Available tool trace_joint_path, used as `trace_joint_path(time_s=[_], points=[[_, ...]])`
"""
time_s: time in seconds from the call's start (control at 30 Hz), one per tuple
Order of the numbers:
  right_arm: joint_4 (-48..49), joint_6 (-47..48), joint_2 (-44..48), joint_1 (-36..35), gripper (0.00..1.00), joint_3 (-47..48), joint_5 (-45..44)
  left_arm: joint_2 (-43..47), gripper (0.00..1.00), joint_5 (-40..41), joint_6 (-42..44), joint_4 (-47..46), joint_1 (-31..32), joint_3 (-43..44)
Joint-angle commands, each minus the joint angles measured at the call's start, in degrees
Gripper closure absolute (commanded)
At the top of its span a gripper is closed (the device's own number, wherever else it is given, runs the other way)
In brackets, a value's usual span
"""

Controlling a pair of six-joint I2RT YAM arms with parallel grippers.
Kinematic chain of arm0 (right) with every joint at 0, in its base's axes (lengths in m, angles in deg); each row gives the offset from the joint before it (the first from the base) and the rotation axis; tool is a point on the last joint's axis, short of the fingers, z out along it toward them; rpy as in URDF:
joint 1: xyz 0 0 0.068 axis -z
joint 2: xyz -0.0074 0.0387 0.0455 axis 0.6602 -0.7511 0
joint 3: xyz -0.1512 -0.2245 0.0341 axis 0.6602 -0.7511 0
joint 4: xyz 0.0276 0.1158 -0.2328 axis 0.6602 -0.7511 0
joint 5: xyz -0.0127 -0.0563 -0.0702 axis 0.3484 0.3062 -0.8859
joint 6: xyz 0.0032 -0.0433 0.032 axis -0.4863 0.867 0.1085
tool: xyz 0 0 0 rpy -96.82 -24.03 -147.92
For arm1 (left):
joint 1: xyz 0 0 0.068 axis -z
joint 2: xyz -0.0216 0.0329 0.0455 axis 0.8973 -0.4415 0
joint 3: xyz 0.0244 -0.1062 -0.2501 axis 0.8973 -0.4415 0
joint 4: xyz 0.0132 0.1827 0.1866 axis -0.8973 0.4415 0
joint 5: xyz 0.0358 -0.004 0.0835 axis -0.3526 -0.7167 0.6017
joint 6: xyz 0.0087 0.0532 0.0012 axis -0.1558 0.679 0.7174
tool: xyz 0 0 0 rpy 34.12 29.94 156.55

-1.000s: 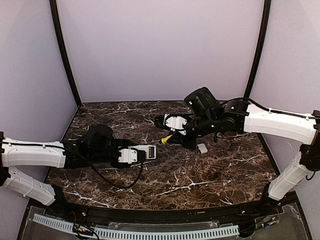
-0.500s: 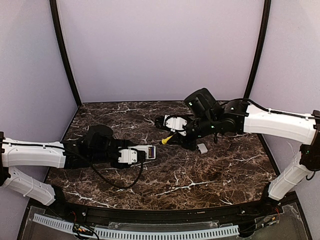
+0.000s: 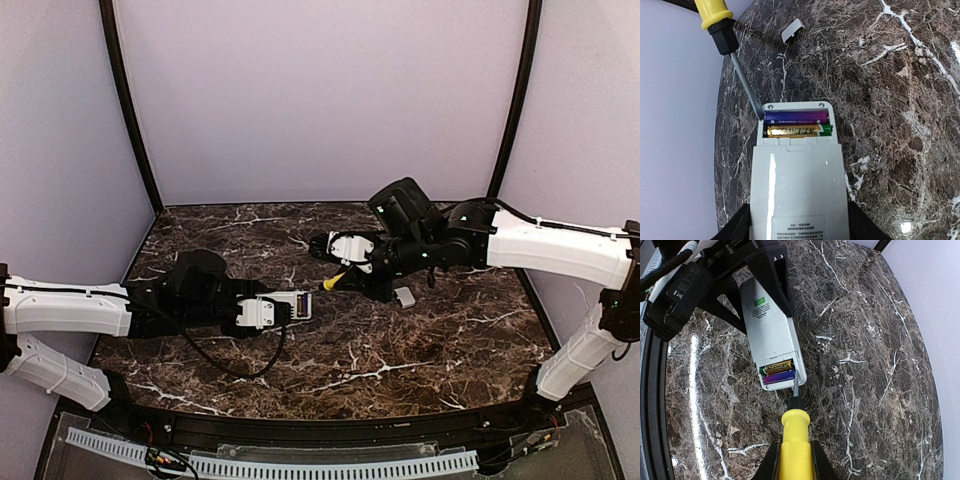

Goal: Unload the batteries from the remote control

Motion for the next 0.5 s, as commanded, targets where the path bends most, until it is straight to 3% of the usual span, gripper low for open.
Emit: trace_joint_path(time_s=[0.0, 0.47], points=[[1.2, -0.5, -0.5, -0.5, 1.00, -0.2, 0.3, 2.0, 1.00, -0.8, 0.3, -1.9, 0.3, -0.8], [0.8, -0.6, -1.0, -0.7, 1.00, -1.0, -0.8, 2.0, 1.00, -0.7, 0.0, -2.2, 0.3, -0.7]])
